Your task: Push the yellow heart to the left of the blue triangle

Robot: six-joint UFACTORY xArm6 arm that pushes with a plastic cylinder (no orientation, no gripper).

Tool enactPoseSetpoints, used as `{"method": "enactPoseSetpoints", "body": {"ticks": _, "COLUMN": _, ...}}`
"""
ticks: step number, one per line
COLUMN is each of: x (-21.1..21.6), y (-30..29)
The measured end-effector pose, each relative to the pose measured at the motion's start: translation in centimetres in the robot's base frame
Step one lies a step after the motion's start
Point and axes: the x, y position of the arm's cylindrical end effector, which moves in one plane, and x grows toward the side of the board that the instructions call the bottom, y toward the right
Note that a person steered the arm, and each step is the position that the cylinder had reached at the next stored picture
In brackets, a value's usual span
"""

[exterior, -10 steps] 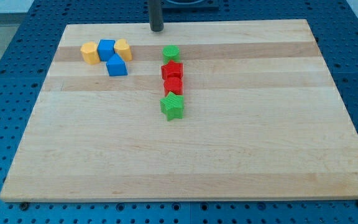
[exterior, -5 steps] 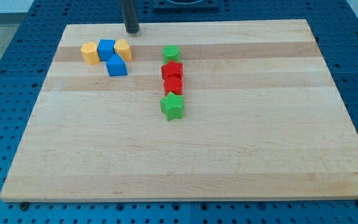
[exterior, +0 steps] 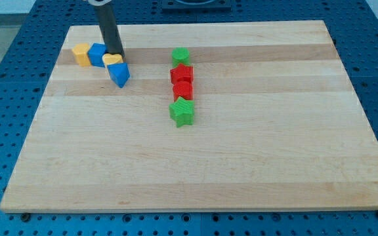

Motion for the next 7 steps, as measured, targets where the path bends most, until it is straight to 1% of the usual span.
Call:
{"method": "enactPoseSetpoints", "body": {"ticks": 1, "x": 1.8, "y": -1.5}}
{"method": "enactPoseSetpoints", "body": {"ticks": 3, "x": 4.3, "y": -2.1}}
{"method": "enactPoseSetpoints", "body": {"ticks": 4, "x": 2.5, "y": -0.5}}
{"method": "enactPoseSetpoints", "body": {"ticks": 5, "x": -2.3, "y": 2.0}}
{"method": "enactPoseSetpoints", "body": {"ticks": 6, "x": -7.1, "y": 2.3}}
{"method": "enactPoseSetpoints", "body": {"ticks": 7, "x": -9.4, "y": -1.2}}
